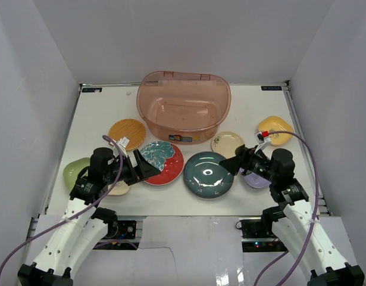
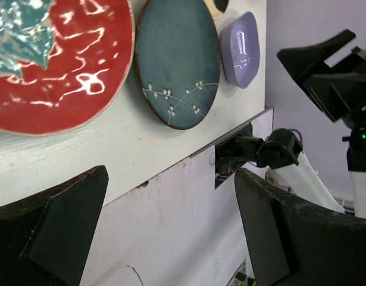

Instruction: Place the plates into the plastic bin on the countertop

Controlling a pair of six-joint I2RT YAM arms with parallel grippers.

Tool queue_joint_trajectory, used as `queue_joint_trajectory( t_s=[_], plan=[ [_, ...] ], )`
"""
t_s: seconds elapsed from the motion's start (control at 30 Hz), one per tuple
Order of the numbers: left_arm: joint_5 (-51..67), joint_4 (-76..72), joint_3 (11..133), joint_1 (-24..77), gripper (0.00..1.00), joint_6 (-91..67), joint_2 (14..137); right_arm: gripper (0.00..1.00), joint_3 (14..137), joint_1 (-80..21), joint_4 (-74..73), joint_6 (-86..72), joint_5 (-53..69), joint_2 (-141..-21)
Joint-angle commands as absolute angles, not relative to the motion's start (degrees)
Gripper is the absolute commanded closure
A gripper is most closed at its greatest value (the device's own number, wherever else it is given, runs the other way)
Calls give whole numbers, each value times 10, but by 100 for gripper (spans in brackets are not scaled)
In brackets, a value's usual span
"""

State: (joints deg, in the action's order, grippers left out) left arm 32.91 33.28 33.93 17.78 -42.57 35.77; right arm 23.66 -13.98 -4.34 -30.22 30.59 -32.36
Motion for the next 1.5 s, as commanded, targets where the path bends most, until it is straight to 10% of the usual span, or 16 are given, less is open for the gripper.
queue_joint_trajectory(
  t_s=[0.0, 0.5, 1.0, 1.47],
  plan=[
    [274, 387, 302, 176, 2, -488, 317, 17, 217, -187, 17, -326, 289, -307],
    [123, 377, 180, 176, 5, -689, 216, 20, 178, -284, 33, -332, 239, -290],
    [-104, 161, 110, 331, 21, -800, 396, 22, 169, -305, 65, -320, 237, -328],
    [-238, 5, 82, 401, 79, -825, 528, 27, 94, -308, 13, -396, 172, -208]
  ],
)
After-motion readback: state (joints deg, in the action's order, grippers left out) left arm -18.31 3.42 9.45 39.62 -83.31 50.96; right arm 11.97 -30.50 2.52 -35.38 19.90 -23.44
